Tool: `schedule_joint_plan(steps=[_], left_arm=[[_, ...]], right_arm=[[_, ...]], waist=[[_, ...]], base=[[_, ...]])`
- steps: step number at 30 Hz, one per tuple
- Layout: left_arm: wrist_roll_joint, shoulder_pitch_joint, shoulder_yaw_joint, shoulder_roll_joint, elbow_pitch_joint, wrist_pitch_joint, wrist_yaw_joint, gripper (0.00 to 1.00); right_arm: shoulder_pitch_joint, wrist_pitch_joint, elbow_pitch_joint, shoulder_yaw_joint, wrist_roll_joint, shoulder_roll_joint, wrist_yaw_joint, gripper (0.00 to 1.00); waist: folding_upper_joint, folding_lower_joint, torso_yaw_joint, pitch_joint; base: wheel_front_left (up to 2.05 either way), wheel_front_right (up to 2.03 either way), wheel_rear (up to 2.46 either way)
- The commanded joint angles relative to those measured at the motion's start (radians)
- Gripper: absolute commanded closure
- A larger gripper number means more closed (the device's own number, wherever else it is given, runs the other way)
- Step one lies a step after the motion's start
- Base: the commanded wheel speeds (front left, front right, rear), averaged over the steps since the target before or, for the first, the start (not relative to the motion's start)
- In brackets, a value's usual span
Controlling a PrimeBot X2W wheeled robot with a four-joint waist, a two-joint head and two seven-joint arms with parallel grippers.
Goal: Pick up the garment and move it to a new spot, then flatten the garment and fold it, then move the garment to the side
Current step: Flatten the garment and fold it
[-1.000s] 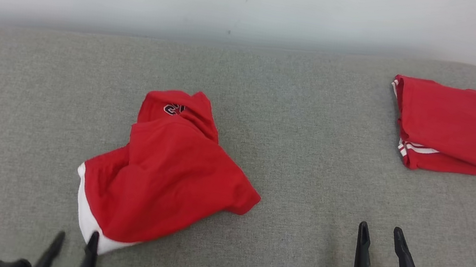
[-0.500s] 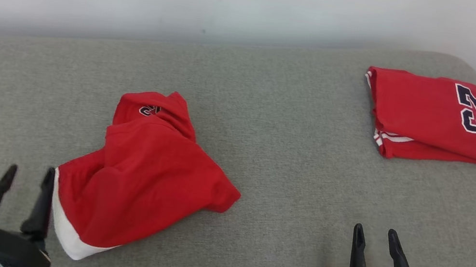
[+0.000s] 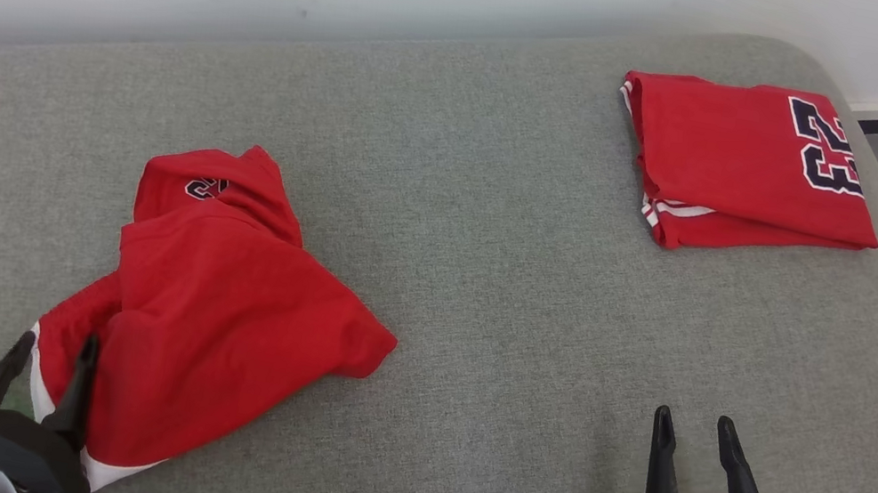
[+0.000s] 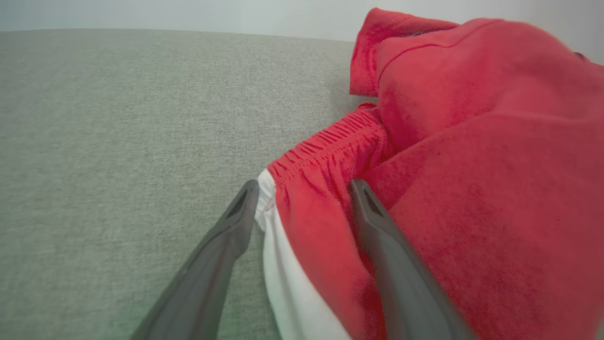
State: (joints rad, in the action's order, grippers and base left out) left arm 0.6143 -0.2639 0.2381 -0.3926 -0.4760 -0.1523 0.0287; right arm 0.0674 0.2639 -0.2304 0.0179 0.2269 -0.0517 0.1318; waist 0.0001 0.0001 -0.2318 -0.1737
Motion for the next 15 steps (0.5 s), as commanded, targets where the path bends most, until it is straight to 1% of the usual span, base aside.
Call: schedule_joint_plan(steps=[1, 2, 3, 4, 8, 12, 15], left_arm=[[0.004, -0.010, 0.001, 0.006, -0.016, -0.002, 0.003, 0.53], [0.002, -0.013, 0.000, 0.007, -0.029, -0.013, 0.001, 0.98], [0.004, -0.015, 0.000, 0.012, -0.038, -0.021, 0.002, 1.00], [0.004, -0.016, 0.001, 0.016, -0.045, -0.030, 0.005, 1.00], [-0.011, -0.012, -0.006, 0.034, -0.041, -0.075, -0.011, 1.00], [-0.014, 0.041, -0.031, 0.075, 0.025, -0.105, -0.041, 1.00], [-0.026, 0.097, -0.051, 0.111, 0.102, -0.112, -0.068, 1.00]], right_arm=[[0.001, 0.000, 0.001, 0.003, -0.001, 0.003, -0.003, 0.00], [-0.001, 0.000, 0.001, 0.006, -0.002, 0.003, -0.003, 0.00], [-0.002, 0.000, 0.001, 0.011, -0.004, 0.003, -0.003, 0.00], [-0.004, 0.000, 0.004, 0.013, -0.006, 0.003, -0.003, 0.00], [-0.018, 0.000, 0.006, 0.016, -0.011, 0.003, -0.003, 0.00], [-0.031, 0.000, 0.006, 0.016, -0.009, 0.003, -0.003, 0.00], [-0.038, 0.000, 0.006, 0.018, -0.007, 0.003, -0.003, 0.00]], waist=[[-0.0001, -0.0001, -0.002, 0.001], [-0.0001, -0.0001, 0.001, 0.003], [-0.0001, -0.0001, 0.005, 0.008], [-0.0001, -0.0001, 0.011, 0.013], [-0.0001, -0.0001, 0.046, 0.039], [-0.0001, -0.0001, 0.093, 0.063], [-0.0001, -0.0001, 0.133, 0.076]], base=[[0.00, 0.00, 0.00], [0.00, 0.00, 0.00], [0.00, 0.00, 0.00], [0.00, 0.00, 0.00], [0.00, 0.00, 0.00], [0.00, 0.00, 0.00], [0.00, 0.00, 0.00]])
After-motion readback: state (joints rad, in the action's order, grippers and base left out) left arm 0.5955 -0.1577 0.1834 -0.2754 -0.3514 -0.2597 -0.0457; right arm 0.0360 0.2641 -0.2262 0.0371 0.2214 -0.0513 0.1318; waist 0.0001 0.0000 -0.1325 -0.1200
